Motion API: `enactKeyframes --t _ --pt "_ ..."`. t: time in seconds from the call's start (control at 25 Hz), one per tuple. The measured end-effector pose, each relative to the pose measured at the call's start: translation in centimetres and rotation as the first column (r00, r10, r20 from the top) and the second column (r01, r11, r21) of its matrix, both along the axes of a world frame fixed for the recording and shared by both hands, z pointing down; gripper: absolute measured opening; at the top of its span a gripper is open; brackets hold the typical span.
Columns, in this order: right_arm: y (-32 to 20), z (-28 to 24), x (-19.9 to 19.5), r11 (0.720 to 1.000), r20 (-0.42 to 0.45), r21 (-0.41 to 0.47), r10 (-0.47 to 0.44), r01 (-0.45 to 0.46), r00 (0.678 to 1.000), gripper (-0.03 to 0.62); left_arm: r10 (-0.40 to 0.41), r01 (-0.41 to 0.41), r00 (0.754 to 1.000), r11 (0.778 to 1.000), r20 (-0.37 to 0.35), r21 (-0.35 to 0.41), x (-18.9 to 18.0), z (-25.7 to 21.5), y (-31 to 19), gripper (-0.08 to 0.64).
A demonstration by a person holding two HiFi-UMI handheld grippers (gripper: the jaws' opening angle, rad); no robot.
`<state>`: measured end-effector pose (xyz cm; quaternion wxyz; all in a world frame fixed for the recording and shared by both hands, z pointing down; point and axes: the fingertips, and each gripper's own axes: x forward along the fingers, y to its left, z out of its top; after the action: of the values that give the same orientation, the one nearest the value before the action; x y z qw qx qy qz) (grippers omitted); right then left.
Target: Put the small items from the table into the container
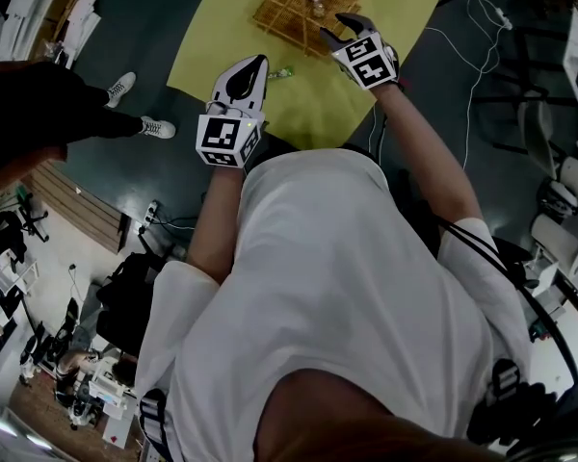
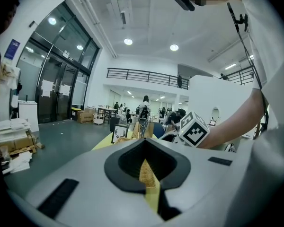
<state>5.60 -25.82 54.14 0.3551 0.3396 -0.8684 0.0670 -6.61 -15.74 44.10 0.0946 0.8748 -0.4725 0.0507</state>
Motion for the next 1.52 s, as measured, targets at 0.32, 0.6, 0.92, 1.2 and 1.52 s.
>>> enactKeyframes --t 0.32,0.6,0.92,1.2,1.52 --pt "3.6 0.3 -2.4 0.993 0.046 -0.035 -0.110 0.112 0.993 0.173 -0.015 0.015 1.000 0.999 -0.016 -0.030 -0.1 1.3 0.6 0.008" --pt "6.6 2.1 -4.3 0.977 0.059 -0.089 -0.189 0.194 0.980 0.173 -0.021 0.020 1.000 0.998 -0.011 -0.061 -0.4 2.4 1.7 0.008" --pt "8.9 6.3 -7.2 0.949 0.041 -0.168 -0.263 0.266 0.964 0.173 -0.050 0.049 0.999 0.993 -0.006 -0.104 -3.4 4.7 2.9 0.009" --pt "12.1 11.9 -9.8 0.915 0.018 -0.277 -0.302 0.295 0.953 0.173 -0.075 0.073 0.997 0.984 -0.007 -0.160 -6.5 6.5 5.2 0.009" --pt "12.0 19.3 -10.5 0.874 -0.069 -0.375 -0.358 0.309 0.931 0.176 -0.088 0.086 0.996 0.966 0.003 -0.242 -8.6 9.3 6.8 0.011"
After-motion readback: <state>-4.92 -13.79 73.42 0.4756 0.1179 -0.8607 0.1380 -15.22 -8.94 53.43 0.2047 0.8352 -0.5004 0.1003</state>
